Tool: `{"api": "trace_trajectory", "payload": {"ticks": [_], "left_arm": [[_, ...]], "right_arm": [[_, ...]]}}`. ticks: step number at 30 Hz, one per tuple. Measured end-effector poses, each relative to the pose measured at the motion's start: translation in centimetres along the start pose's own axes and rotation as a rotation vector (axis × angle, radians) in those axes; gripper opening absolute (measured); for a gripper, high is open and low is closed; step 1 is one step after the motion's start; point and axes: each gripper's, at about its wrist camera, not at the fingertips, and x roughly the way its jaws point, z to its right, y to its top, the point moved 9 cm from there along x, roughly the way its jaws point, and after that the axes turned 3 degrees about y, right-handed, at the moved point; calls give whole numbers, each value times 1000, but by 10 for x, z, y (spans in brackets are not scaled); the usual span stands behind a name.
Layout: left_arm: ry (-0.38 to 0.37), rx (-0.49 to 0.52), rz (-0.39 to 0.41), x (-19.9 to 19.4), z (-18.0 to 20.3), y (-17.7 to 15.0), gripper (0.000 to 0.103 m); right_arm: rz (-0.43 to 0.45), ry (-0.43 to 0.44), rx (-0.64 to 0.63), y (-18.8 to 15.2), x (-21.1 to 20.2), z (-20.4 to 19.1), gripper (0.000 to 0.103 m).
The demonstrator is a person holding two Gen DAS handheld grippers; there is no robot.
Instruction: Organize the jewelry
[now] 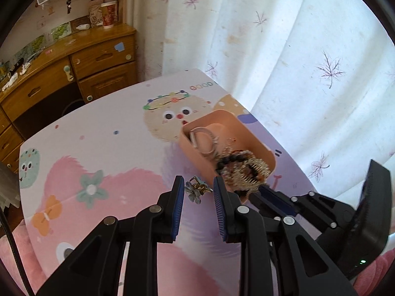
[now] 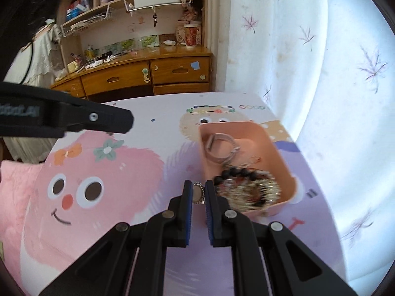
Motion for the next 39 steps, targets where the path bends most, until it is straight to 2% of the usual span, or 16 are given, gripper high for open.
{"api": "trace_trajectory", "payload": {"ticks": [11,15,18,19,20,21,22,23,24,28,32,34,37,39], "left_arm": [[3,-112,49,23,55,31,22],[0,-156,74,28,67,48,22],[13,-152,98,24,71,60,24],[22,-151,103,23,72,63,32],[33,-153,101,22,71,66,51],[42,-160,95,21,69,66,62],[50,-171,93,19,66,66,76],[55,-182,98,16,63,66,76],[66,-197,99,14,59,65,77],[168,-249,42,9,35,45,80],[243,-314,-30,4,10,10,81],[246,-357,-89,3,2,-15,81],[217,-418,-156,-5,-6,-55,81],[211,-449,-186,-14,-10,-84,81]], "right_arm": [[53,30,-242,27,-25,68,10],[75,50,-261,43,-23,83,10],[83,67,-234,53,-19,92,10],[81,75,-223,55,-18,93,10],[67,93,-208,56,-14,95,11],[42,111,-196,56,-10,95,13],[7,123,-186,55,-5,96,22],[-12,132,-178,53,-2,96,28],[-23,148,-166,52,-1,96,38],[-29,143,-149,47,-5,96,61],[-96,147,-129,33,-2,89,63],[-146,180,-83,24,1,85,70],[-268,242,25,1,5,72,80],[-343,269,79,-14,4,63,81]]}}
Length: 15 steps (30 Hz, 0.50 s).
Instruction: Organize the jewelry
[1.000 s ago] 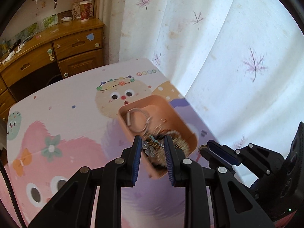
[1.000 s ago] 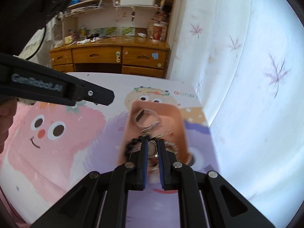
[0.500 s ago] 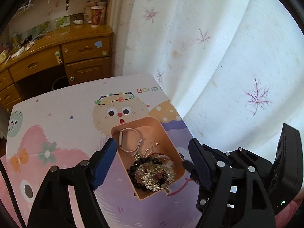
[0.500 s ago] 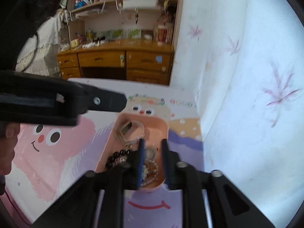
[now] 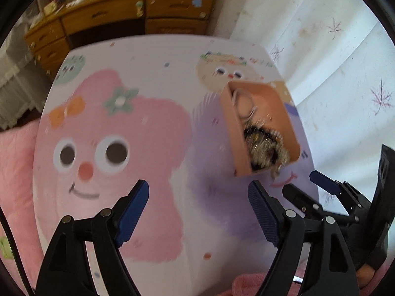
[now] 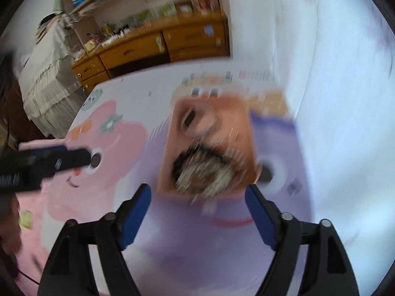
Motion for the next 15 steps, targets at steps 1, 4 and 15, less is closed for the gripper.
{"api": "trace_trajectory", "payload": {"ticks": [1,4,15], "left_arm": [[4,-11,-11,-2,-8,-10,81],[49,-42,-20,-12,-38,-38,83],[122,68,53,-62,-70,-61,91]], "right_arm": [[-27,13,24,-8,2,-4,81],[-41,-16,64,-28,-1,-16,87],[-128,-73,71,-75,-35,-63,88]]}}
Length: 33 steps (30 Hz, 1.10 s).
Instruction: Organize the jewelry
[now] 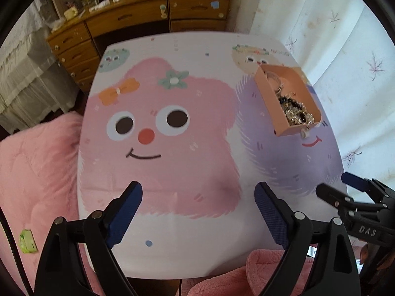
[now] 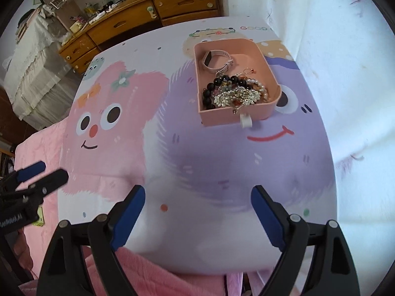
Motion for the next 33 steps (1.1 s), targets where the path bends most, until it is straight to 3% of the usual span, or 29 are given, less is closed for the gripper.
{"api": "trace_trajectory", "payload": {"ticks": [6,10,14,17,20,23,29,31,33], "left_arm": [[1,70,84,-32,11,24,93],[-1,107,88,-54,25,39,94],[-6,44,56,-69,40,43,94],[9,-32,46,-75,48,38,94],[79,-39,73,-81,54,28,94],[120,-42,72,-83,60,18,98],[183,-110,152,-99,56,20,102],[194,-127,154,-99,55,21,102],[209,-135,151,-99,55,21,102]], "right_arm": [[-24,56,-49,5,-29,-22,88],[-52,129,-27,12,-51,-29,88],[-120,51,-62,7,-61,-22,88],[-119,29,-38,2,-68,-15,88],[-69,31,-25,5,-82,-11,88],[37,-40,-48,16,-103,-4,88],[163,-21,-146,28,-125,-14,90],[189,-19,-148,32,-129,-12,103],[209,-15,-147,35,-133,-8,103]]}}
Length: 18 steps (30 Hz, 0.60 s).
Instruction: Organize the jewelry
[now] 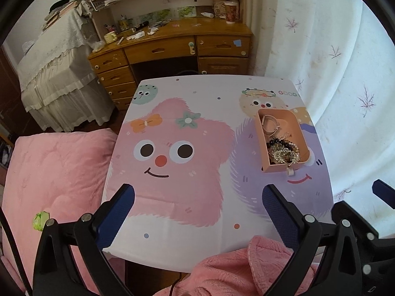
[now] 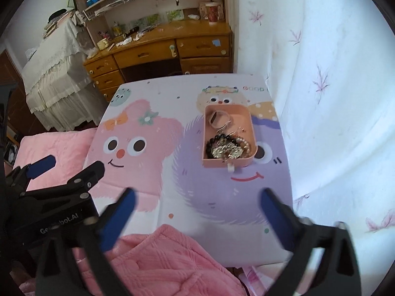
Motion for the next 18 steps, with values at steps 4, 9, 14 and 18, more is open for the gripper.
{"api": "trace_trajectory", "payload": {"ticks": [4,9,14,18], "left_arm": [[3,15,12,-2,6,3,102],[2,29,16,-1,12,5,102],[0,36,39,-6,13,7,102],[-5,36,39,-7,14,7,102]], "right_arm": [[14,2,-1,3,-2,4,103],[10,2,3,3,0,6,103],[16,1,24,1,-1,9,103],[6,-3,35,-1,0,10,103]]}}
